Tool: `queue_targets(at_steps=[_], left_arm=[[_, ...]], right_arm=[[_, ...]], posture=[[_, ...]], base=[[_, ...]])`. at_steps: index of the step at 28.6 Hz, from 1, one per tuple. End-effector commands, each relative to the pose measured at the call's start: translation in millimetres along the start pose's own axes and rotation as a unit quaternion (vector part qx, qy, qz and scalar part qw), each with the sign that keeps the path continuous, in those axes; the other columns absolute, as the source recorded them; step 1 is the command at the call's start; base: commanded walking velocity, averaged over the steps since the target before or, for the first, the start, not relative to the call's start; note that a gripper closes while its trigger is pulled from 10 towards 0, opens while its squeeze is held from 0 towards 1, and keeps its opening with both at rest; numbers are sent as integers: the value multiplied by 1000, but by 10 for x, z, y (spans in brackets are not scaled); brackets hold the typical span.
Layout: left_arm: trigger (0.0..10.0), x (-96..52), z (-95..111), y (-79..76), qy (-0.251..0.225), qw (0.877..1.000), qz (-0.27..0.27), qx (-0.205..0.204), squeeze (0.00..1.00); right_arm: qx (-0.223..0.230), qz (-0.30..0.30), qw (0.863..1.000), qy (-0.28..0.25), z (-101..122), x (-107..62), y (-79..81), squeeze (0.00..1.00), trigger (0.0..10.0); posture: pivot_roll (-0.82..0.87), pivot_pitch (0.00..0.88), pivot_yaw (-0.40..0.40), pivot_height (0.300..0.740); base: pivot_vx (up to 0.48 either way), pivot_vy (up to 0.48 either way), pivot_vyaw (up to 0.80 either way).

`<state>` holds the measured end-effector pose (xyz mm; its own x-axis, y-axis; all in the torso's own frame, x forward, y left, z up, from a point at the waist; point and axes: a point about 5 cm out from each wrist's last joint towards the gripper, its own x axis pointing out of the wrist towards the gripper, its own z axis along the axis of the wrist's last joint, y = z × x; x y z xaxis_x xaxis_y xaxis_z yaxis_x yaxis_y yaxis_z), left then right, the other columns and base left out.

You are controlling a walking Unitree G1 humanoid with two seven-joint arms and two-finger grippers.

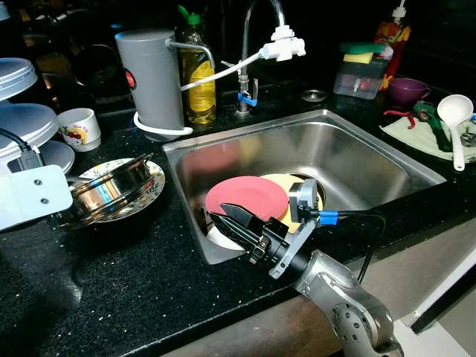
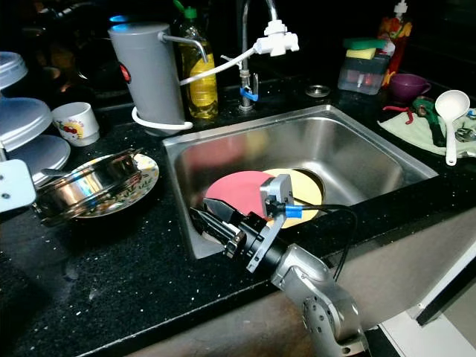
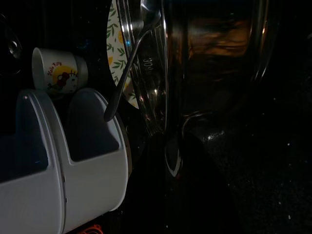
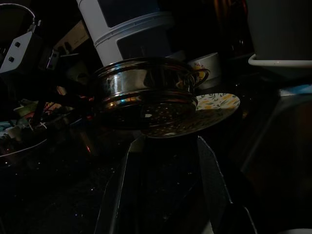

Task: Kitchen organization

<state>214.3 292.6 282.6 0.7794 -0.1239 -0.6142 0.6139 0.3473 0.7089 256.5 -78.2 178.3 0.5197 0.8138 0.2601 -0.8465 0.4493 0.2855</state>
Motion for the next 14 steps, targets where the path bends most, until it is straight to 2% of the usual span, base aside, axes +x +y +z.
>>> queue_targets(at_steps=[1,2,3,5,6,14], left_arm=[[3647,98,-71,-138,14,998,-68,-12,0],[9333,97,-65,-130,13,998,-65,-10,0],[10000,96,-56,-134,8,998,-67,-11,475],[10000,97,-52,-141,6,997,-70,-13,475],[10000,97,-49,-148,6,997,-72,-12,1000],[10000,108,-24,-146,2,998,-64,-5,1000]], right_arm=[[4,-2,1000,2,-7,6,-6,0,10000],[4,-3,1000,2,-7,6,-6,0,10000],[4,-3,1000,2,-9,7,-6,0,10000],[4,-3,1000,2,-9,7,-7,0,10000],[4,-3,1000,3,-9,6,-7,0,10000],[4,-3,1000,4,-10,-4,-1,0,10000]], posture=[[5,0,-15,740],[5,0,-15,740],[6,0,-15,740],[5,0,-15,740],[5,0,-15,740],[4,0,-19,740]], base=[[0,0,0],[0,0,0],[0,0,0],[0,0,0],[0,0,0],[0,0,0]])
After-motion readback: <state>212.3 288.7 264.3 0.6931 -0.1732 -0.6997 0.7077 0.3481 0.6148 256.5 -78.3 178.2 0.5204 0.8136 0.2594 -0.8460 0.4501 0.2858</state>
